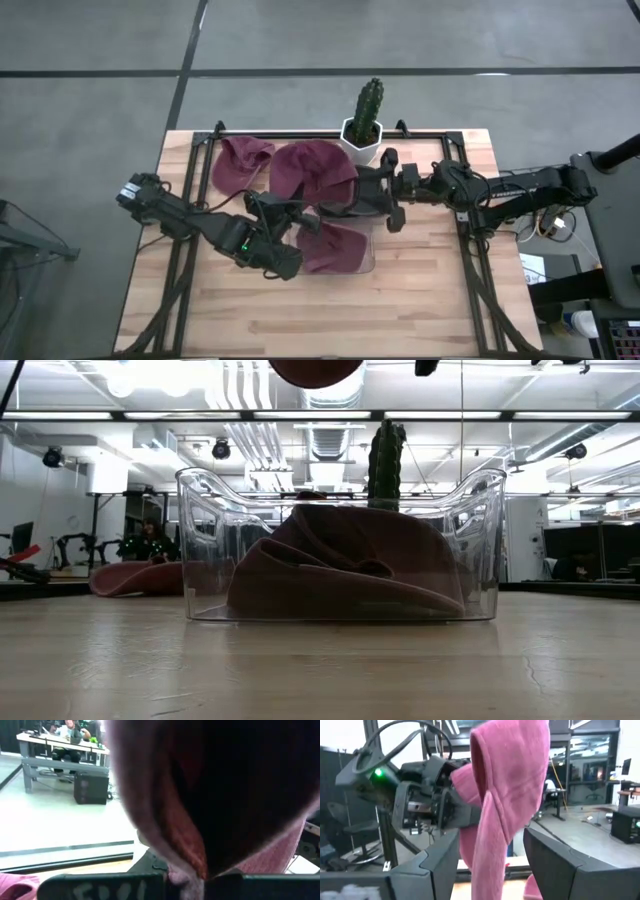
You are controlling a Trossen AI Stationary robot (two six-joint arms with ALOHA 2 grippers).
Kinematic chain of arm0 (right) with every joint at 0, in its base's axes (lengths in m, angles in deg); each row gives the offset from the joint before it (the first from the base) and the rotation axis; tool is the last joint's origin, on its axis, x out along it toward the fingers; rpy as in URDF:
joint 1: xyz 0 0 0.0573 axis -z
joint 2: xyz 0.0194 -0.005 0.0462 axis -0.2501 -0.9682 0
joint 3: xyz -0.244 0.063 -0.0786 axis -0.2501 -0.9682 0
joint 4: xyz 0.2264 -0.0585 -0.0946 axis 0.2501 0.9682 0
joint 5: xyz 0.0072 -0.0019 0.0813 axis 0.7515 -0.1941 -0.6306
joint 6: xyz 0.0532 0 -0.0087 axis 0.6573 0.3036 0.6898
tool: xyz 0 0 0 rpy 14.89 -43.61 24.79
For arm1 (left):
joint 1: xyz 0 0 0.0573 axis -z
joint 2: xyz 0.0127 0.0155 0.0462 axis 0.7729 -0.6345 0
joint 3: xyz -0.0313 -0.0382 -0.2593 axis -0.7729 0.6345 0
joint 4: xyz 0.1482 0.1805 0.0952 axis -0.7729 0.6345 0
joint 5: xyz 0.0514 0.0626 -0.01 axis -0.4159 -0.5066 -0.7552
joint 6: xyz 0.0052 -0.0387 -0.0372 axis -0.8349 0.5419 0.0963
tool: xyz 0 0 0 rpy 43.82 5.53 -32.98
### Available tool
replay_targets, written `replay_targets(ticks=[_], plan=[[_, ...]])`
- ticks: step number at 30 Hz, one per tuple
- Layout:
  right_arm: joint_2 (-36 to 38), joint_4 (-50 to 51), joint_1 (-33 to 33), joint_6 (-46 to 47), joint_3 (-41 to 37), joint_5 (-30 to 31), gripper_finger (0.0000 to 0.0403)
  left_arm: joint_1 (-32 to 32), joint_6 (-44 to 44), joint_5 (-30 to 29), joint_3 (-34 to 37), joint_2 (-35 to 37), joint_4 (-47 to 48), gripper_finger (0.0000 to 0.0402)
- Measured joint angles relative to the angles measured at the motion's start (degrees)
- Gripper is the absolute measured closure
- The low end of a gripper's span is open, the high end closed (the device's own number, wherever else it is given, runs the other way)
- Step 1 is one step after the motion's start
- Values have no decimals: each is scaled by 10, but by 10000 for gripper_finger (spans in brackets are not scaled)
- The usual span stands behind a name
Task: Pick & Place hat
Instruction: Put the bottom red cap into the bottom transparent bin
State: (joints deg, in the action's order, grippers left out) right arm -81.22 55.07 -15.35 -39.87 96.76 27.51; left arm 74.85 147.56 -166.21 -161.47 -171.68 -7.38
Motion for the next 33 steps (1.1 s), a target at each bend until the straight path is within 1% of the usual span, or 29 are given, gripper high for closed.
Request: replay_targets(ticks=[3, 6, 8, 11, 14, 17, 19, 21, 23, 30, 33], plan=[[-1, 1, 0, 12, 9, 2, 188, -7, 0, -1, 0, -9, -3, 381], [-1, -1, 0, 11, 20, 27, 188, -11, -2, -3, 0, -21, -18, 381], [-1, 2, 0, 10, 29, 30, 188, -12, -2, -4, 0, -30, -30, 381], [-14, 1, 0, 9, 47, 30, 188, -12, -9, -8, 0, -37, -44, 381], [-38, 23, 0, 8, 69, 30, 188, -12, -16, -11, 0, -38, -51, 381], [-68, 32, -2, 14, 93, 21, 188, -12, -19, -12, 0, -38, -51, 381], [-88, 34, -4, 16, 111, -3, 188, -12, -29, -12, 0, -38, -51, 381], [-108, 53, -4, 23, 134, -28, 188, -12, -39, -12, 0, -38, -51, 381], [-123, 83, -4, 26, 156, -40, 188, -12, -44, -12, 0, -38, -50, 381], [-169, 193, -4, 13, 229, -42, 188, -8, -47, -14, 0, -30, -48, 381], [-178, 233, -4, 0, 249, -34, 195, -4, -51, -15, -2, -30, -47, 381]])
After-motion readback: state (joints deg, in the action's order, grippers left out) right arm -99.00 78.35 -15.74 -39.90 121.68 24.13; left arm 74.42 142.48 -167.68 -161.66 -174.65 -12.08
